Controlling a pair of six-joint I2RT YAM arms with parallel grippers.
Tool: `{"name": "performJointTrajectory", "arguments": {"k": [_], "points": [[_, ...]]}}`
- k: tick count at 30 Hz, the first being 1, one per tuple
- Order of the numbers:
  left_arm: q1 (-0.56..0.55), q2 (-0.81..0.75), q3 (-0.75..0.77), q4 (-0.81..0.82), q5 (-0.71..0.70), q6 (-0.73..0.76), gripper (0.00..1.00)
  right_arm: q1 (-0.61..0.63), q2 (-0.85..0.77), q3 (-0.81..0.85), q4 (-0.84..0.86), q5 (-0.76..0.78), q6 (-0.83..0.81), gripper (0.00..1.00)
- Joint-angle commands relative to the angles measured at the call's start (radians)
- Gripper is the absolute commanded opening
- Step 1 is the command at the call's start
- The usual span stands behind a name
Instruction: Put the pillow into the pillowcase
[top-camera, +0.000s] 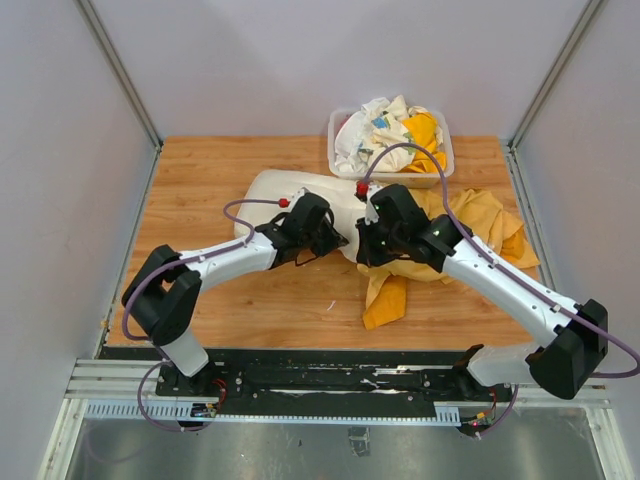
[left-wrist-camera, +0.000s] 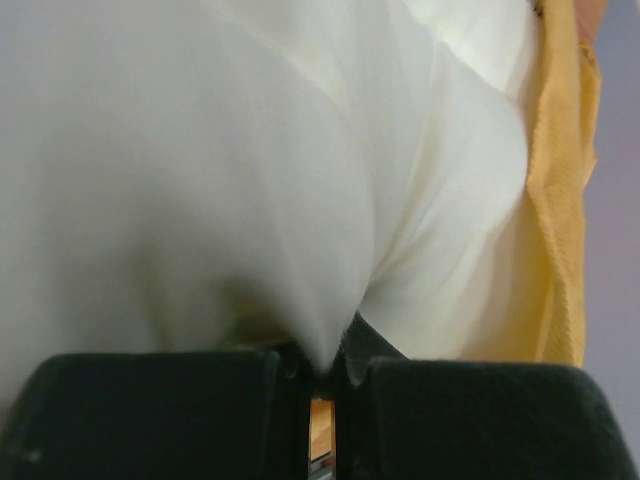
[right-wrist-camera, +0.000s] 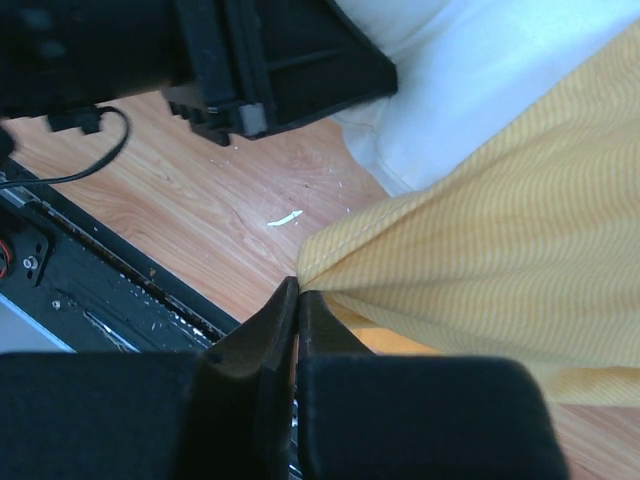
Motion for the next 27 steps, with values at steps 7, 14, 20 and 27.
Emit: {"name": "performJointTrajectory", "arguments": {"k": [7,14,20,27], "points": [[-0.022,0.085,-0.002,0.194,0.072,0.058,0.0,0.047,-0.033,-0.063,0.02,-0.091,0.01,0.01],[-0.022,0.103,-0.083,0.275,0.119,0.044,0.0,0.047,-0.091,-0.242,0.027,-0.055,0.076,0.12],[-0.022,0.121,-0.118,0.315,0.143,0.045,0.0,0.041,-0.138,-0.165,-0.062,0.113,0.042,0.37],[-0.024,0.126,-0.149,0.347,0.171,0.038,0.0,-0.052,-0.044,0.052,-0.191,0.403,0.005,0.5]]}}
